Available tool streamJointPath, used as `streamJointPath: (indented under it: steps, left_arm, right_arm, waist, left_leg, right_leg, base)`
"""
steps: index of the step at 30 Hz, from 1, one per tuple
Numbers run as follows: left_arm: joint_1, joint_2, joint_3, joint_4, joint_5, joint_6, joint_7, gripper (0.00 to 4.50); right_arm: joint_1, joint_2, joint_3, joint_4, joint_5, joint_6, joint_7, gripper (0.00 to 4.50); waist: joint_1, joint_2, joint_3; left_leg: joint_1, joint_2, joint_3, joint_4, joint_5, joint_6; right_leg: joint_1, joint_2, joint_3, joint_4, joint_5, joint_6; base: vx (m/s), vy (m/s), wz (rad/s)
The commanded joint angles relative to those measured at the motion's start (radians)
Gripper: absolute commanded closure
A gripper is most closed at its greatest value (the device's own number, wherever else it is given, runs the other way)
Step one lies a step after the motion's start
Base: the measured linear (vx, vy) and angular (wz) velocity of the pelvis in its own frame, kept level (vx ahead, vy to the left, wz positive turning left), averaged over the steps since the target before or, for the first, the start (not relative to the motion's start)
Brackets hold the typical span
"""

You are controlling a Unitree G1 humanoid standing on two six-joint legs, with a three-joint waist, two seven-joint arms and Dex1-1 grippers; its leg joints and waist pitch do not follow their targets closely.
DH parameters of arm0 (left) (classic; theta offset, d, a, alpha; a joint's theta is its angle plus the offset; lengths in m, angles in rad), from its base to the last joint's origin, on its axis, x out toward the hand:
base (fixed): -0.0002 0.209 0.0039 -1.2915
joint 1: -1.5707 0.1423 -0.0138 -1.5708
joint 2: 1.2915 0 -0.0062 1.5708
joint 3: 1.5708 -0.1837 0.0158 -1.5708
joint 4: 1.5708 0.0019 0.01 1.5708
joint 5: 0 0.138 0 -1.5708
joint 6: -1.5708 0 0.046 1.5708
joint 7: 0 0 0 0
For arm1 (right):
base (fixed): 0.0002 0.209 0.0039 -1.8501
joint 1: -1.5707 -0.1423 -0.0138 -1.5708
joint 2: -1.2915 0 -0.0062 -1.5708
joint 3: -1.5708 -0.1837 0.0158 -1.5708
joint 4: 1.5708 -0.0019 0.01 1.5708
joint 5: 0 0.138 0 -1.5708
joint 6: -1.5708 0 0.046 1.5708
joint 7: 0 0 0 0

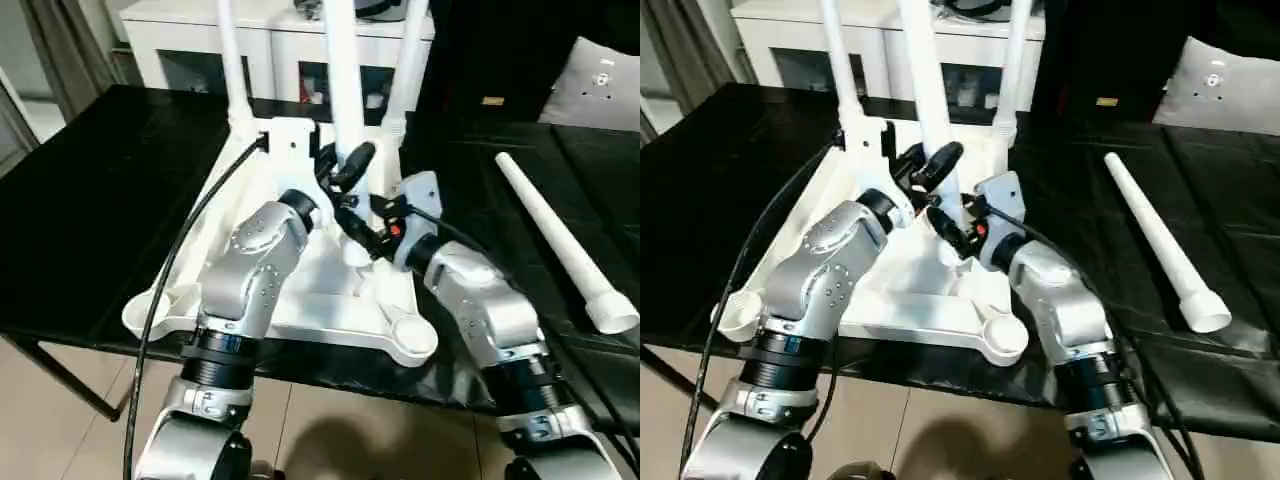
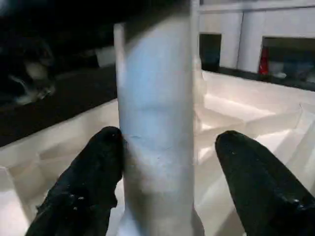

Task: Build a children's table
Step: Pick table leg

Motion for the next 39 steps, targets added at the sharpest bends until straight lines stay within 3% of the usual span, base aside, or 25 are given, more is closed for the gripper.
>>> streamJointPath:
  steps: [1, 5, 9, 12, 13, 14, 16, 18, 20, 24, 27, 30, 33, 34, 37, 39]
  left_arm:
    - [-0.019, 0.022, 0.028, 0.000, -0.016, 0.017, -0.025, 2.66]
    - [-0.030, 0.046, 0.047, 0.004, -0.047, 0.035, -0.072, 2.66]
    - [-0.045, 0.074, 0.069, 0.013, -0.091, 0.065, -0.116, 2.66]
    - [-0.057, 0.109, 0.091, 0.012, -0.159, 0.132, -0.194, 2.66]
    - [-0.064, 0.121, 0.105, 0.006, -0.198, 0.171, -0.230, 2.66]
    - [-0.066, 0.125, 0.111, 0.004, -0.212, 0.184, -0.243, 2.66]
    - [-0.072, 0.145, 0.124, -0.005, -0.265, 0.233, -0.294, 2.66]
    - [-0.073, 0.148, 0.126, -0.007, -0.274, 0.241, -0.303, 2.66]
    - [-0.081, 0.166, 0.130, -0.032, -0.347, 0.306, -0.375, 2.66]
    - [-0.081, 0.180, 0.121, -0.055, -0.391, 0.350, -0.428, 2.66]
    - [-0.080, 0.193, 0.094, -0.068, -0.392, 0.366, -0.470, 2.66]
    - [-0.075, 0.204, 0.062, -0.083, -0.378, 0.361, -0.501, 2.66]
    - [-0.066, 0.210, 0.037, -0.115, -0.392, 0.375, -0.527, 2.66]
    - [-0.062, 0.209, 0.030, -0.126, -0.395, 0.377, -0.532, 2.66]
    - [-0.061, 0.206, 0.026, -0.132, -0.393, 0.382, -0.538, 2.66]
    - [-0.058, 0.210, 0.018, -0.136, -0.388, 0.379, -0.550, 2.67]
  right_arm:
    - [0.005, -0.024, -0.056, -0.028, 0.038, 0.035, 0.007, 0.89]
    - [0.011, -0.045, -0.072, -0.043, 0.054, 0.090, 0.010, 0.61]
    - [0.022, -0.076, -0.064, -0.056, 0.044, 0.055, 0.045, 0.24]
    - [0.022, -0.099, -0.094, -0.055, 0.047, 0.062, 0.028, 0.01]
    - [0.019, -0.116, -0.120, -0.071, 0.107, 0.142, 0.061, 0.00]
    - [0.018, -0.122, -0.130, -0.078, 0.129, 0.170, 0.073, 0.00]
    - [0.019, -0.129, -0.172, -0.102, 0.191, 0.207, 0.096, 0.00]
    - [0.021, -0.131, -0.178, -0.108, 0.201, 0.208, 0.103, 0.00]
    - [0.038, -0.160, -0.187, -0.145, 0.283, 0.248, 0.200, 0.00]
    - [0.058, -0.194, -0.161, -0.195, 0.329, 0.301, 0.275, 0.00]
    - [0.084, -0.225, -0.123, -0.259, 0.367, 0.361, 0.352, 0.00]
    - [0.089, -0.234, -0.087, -0.271, 0.346, 0.360, 0.360, 0.00]
    - [0.084, -0.224, -0.061, -0.250, 0.323, 0.348, 0.345, 0.00]
    - [0.083, -0.218, -0.052, -0.241, 0.315, 0.344, 0.343, 0.28]
    - [0.087, -0.219, -0.037, -0.242, 0.307, 0.346, 0.351, 0.41]
    - [0.089, -0.220, -0.032, -0.246, 0.308, 0.351, 0.354, 0.72]
  waist:
    - [-0.001, -0.015, -0.078]
    - [0.000, -0.015, -0.078]
    - [0.001, -0.013, -0.079]
    - [0.003, -0.011, -0.079]
    - [0.002, -0.011, -0.078]
    - [0.005, -0.010, -0.079]
    - [0.006, -0.011, -0.079]
    - [0.007, -0.012, -0.079]
    - [0.011, -0.014, -0.079]
    - [0.014, -0.013, -0.077]
    - [0.014, -0.017, -0.075]
    - [0.016, -0.016, -0.075]
    - [0.016, -0.017, -0.076]
    - [0.016, -0.017, -0.075]
    - [0.016, -0.017, -0.075]
    - [0.017, -0.018, -0.075]
  left_leg:
    - [0.010, 0.091, -0.042, -0.063, -0.047, 0.090]
    - [0.011, 0.087, -0.039, -0.062, -0.040, 0.084]
    - [0.010, 0.087, -0.038, -0.061, -0.042, 0.083]
    - [0.012, 0.087, -0.039, -0.061, -0.039, 0.078]
    - [0.013, 0.087, -0.039, -0.062, -0.043, 0.079]
    - [0.014, 0.088, -0.039, -0.061, -0.042, 0.085]
    - [0.012, 0.090, -0.040, -0.060, -0.038, 0.089]
    - [0.012, 0.089, -0.039, -0.060, -0.036, 0.088]
    - [0.013, 0.086, -0.036, -0.059, -0.041, 0.091]
    - [0.013, 0.090, -0.038, -0.061, -0.045, 0.090]
    - [0.012, 0.083, -0.036, -0.061, -0.050, 0.085]
    - [0.012, 0.085, -0.039, -0.063, -0.052, 0.076]
    - [0.012, 0.084, -0.037, -0.062, -0.054, 0.063]
    - [0.011, 0.083, -0.037, -0.063, -0.053, 0.062]
    - [0.010, 0.083, -0.037, -0.062, -0.054, 0.062]
    - [0.012, 0.082, -0.036, -0.063, -0.056, 0.061]
  right_leg:
    - [0.065, -0.122, 0.083, -0.065, -0.222, -0.049]
    - [0.066, -0.122, 0.083, -0.066, -0.230, -0.057]
    - [0.066, -0.123, 0.082, -0.066, -0.226, -0.061]
    - [0.065, -0.122, 0.082, -0.063, -0.221, -0.069]
    - [0.067, -0.122, 0.083, -0.063, -0.220, -0.075]
    - [0.067, -0.122, 0.083, -0.062, -0.215, -0.081]
    - [0.067, -0.123, 0.083, -0.060, -0.208, -0.089]
    - [0.065, -0.124, 0.082, -0.060, -0.212, -0.089]
    - [0.070, -0.126, 0.083, -0.063, -0.230, -0.088]
    - [0.067, -0.124, 0.081, -0.065, -0.246, -0.081]
    - [0.068, -0.120, 0.080, -0.072, -0.286, -0.055]
    - [0.067, -0.120, 0.079, -0.075, -0.316, -0.031]
    - [0.067, -0.123, 0.079, -0.076, -0.318, -0.034]
    - [0.067, -0.122, 0.079, -0.075, -0.320, -0.033]
    - [0.066, -0.120, 0.078, -0.076, -0.319, -0.030]
    - [0.066, -0.120, 0.078, -0.079, -0.330, -0.022]
  base:
    - [0.000, 0.000, 0.00]
    - [0.000, 0.000, 0.00]
    - [0.000, 0.000, 0.00]
    - [0.000, 0.000, 0.00]
    - [0.000, 0.000, 0.00]
    - [0.000, 0.000, 0.00]
    - [0.000, 0.000, 0.00]
    - [0.000, 0.000, 0.00]
    - [0.000, 0.000, 0.00]
    - [0.000, 0.000, 0.00]
    - [0.000, 0.000, 0.00]
    - [0.000, 0.000, 0.00]
    - [0.000, 0.000, 0.00]
    - [0.000, 0.000, 0.00]
    - [0.000, 0.000, 0.00]
    - [0.000, 0.000, 0.00]
